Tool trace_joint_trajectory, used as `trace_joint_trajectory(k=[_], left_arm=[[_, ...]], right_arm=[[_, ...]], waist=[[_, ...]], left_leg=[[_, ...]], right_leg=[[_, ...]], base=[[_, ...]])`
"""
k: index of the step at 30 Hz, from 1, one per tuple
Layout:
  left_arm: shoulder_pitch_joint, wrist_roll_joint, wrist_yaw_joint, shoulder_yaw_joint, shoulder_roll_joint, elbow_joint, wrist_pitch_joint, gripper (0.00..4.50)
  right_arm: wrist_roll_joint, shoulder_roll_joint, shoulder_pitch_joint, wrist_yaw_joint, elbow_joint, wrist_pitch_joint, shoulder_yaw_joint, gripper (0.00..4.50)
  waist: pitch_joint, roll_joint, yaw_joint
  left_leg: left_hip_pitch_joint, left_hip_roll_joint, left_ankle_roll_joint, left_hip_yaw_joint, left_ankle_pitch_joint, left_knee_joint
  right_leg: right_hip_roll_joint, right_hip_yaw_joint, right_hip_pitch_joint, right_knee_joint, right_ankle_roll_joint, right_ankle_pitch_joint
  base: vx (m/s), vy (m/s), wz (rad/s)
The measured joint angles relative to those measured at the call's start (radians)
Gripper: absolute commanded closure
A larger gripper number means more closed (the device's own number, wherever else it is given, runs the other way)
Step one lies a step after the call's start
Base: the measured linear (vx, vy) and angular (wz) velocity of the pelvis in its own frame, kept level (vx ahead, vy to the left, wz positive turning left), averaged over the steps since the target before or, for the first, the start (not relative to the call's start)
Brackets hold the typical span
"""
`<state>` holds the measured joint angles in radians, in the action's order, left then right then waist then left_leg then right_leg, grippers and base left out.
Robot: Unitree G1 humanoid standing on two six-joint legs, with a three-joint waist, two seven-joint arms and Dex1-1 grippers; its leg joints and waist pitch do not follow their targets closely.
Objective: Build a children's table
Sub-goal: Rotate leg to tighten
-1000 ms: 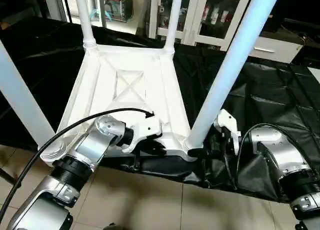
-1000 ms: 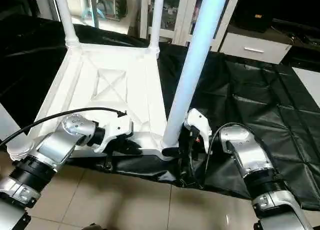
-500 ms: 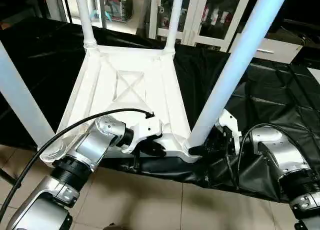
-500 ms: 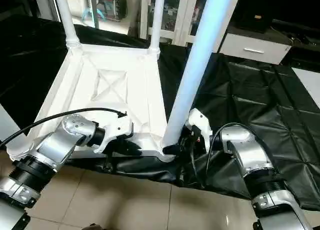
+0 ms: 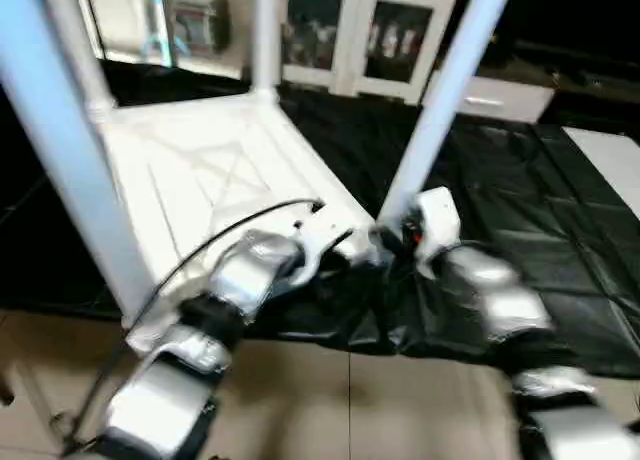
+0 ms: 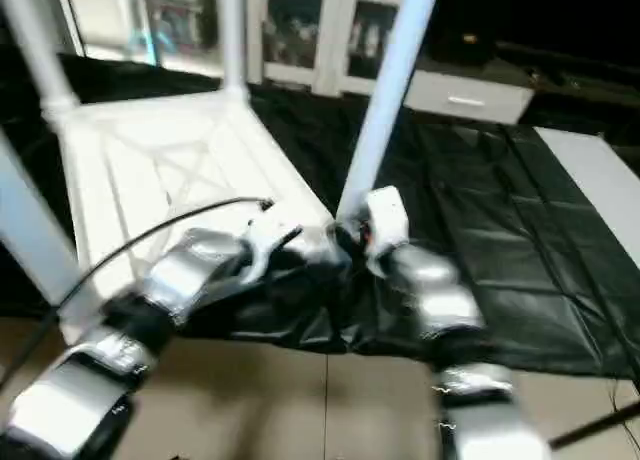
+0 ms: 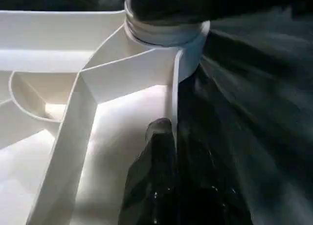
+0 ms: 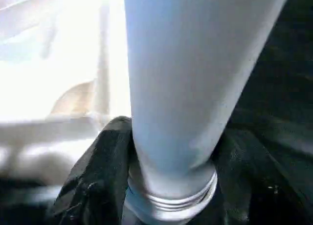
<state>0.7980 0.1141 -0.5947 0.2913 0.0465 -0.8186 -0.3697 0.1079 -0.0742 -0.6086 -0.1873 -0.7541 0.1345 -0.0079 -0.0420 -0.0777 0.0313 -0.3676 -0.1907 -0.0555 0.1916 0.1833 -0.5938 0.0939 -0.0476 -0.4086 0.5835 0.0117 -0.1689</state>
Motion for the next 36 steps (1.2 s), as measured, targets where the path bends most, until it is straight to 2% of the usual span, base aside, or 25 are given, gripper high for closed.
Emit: trace_joint_trajectory(k=[4,13,15,17,18,19,20,21,23,24,29,34,36], left_arm=[[0.025,0.000,0.037,-0.008,-0.026,-0.052,0.023,4.50],[0.045,-0.001,0.029,-0.008,-0.020,-0.092,0.073,4.50],[0.045,-0.001,0.022,-0.007,-0.018,-0.093,0.080,4.50],[0.045,0.001,0.016,-0.005,-0.002,-0.091,0.096,4.50],[0.045,0.003,0.019,-0.009,0.030,-0.091,0.111,4.50],[0.045,0.005,0.020,-0.014,0.053,-0.090,0.118,4.50],[0.045,0.008,0.019,-0.020,0.066,-0.090,0.121,4.50],[0.042,0.011,0.012,-0.020,0.072,-0.081,0.124,4.50],[0.033,0.017,-0.017,-0.013,0.076,-0.058,0.128,4.50],[0.020,0.018,-0.049,-0.004,0.088,-0.033,0.130,4.50],[-0.027,0.017,-0.161,0.022,0.141,0.053,0.135,4.50],[-0.104,-0.011,-0.372,0.070,0.231,0.206,0.130,4.50],[-0.131,-0.022,-0.441,0.080,0.257,0.256,0.133,4.50]], right_arm=[[-0.026,0.035,-0.005,0.089,-0.008,-0.027,-0.005,2.44],[-0.013,0.009,0.001,0.001,-0.005,-0.055,-0.022,2.44],[0.001,-0.001,0.012,-0.021,0.011,-0.054,-0.024,1.92],[0.019,-0.022,0.045,-0.098,0.071,-0.047,-0.020,1.80],[0.041,-0.034,0.069,-0.169,0.125,-0.038,-0.003,1.60],[0.058,-0.036,0.084,-0.216,0.157,-0.025,0.010,1.60],[0.071,-0.039,0.096,-0.250,0.175,-0.015,0.019,1.36],[0.087,-0.058,0.112,-0.294,0.199,0.003,0.024,1.33],[0.100,-0.105,0.125,-0.358,0.234,0.024,0.025,1.27],[0.119,-0.147,0.134,-0.416,0.265,0.042,0.026,1.02],[0.152,-0.260,0.145,-0.573,0.317,0.078,0.016,0.71],[0.157,-0.408,0.170,-0.792,0.326,0.097,0.055,0.21],[0.158,-0.447,0.181,-0.885,0.354,0.105,0.094,0.11]], waist=[[0.000,0.001,0.003],[0.001,0.003,0.017],[0.001,0.005,0.022],[0.001,0.005,0.026],[0.000,0.004,0.015],[-0.001,0.002,0.008],[-0.001,0.001,0.005],[-0.001,0.001,0.005],[-0.001,0.001,0.011],[-0.001,0.001,0.016],[-0.001,0.001,0.029],[-0.001,0.001,0.042],[-0.001,0.000,0.046]], left_leg=[[-0.001,0.001,0.000,0.002,0.000,0.000],[0.000,0.001,0.000,0.004,0.000,0.007],[0.001,0.000,0.000,0.005,0.000,0.009],[0.000,0.000,0.000,0.005,0.000,0.010],[-0.001,-0.001,0.000,0.005,0.000,0.010],[-0.002,-0.001,0.000,0.002,0.000,0.010],[-0.002,-0.001,-0.001,-0.001,0.000,0.009],[-0.002,-0.001,-0.001,-0.004,-0.001,0.008],[-0.002,-0.001,-0.001,-0.002,-0.001,0.008],[-0.002,-0.001,-0.001,0.000,-0.001,0.009],[-0.001,-0.002,-0.001,0.002,-0.001,0.010],[0.000,-0.002,-0.002,0.005,0.000,0.009],[0.000,-0.002,-0.001,0.006,0.000,0.009]], right_leg=[[0.000,0.003,0.000,-0.001,-0.002,0.002],[0.000,0.003,-0.001,-0.001,-0.005,0.013],[0.000,0.002,-0.002,0.000,-0.005,0.014],[-0.001,0.002,-0.003,0.000,-0.005,0.014],[-0.002,0.002,-0.004,0.001,-0.005,0.015],[-0.002,0.001,-0.005,0.001,-0.004,0.016],[-0.002,-0.002,-0.006,0.001,-0.003,0.016],[-0.002,-0.005,-0.007,0.000,-0.003,0.016],[-0.001,-0.004,-0.010,0.000,-0.010,0.020],[-0.001,-0.003,-0.009,0.000,-0.010,0.020],[-0.001,-0.003,-0.009,0.000,-0.010,0.019],[0.000,0.000,-0.007,-0.001,-0.009,0.018],[0.000,0.002,-0.007,-0.001,-0.009,0.018]], base=[[0.000,0.000,0.00],[0.000,0.000,0.00],[0.000,0.000,0.00],[0.000,0.000,0.00],[0.000,0.000,0.00],[0.000,0.000,0.00],[-0.007,-0.005,-0.22],[0.000,0.000,0.00],[0.000,0.000,0.00],[0.000,0.000,0.00],[0.000,0.000,0.00],[0.000,0.000,0.00],[0.000,0.000,0.00]])
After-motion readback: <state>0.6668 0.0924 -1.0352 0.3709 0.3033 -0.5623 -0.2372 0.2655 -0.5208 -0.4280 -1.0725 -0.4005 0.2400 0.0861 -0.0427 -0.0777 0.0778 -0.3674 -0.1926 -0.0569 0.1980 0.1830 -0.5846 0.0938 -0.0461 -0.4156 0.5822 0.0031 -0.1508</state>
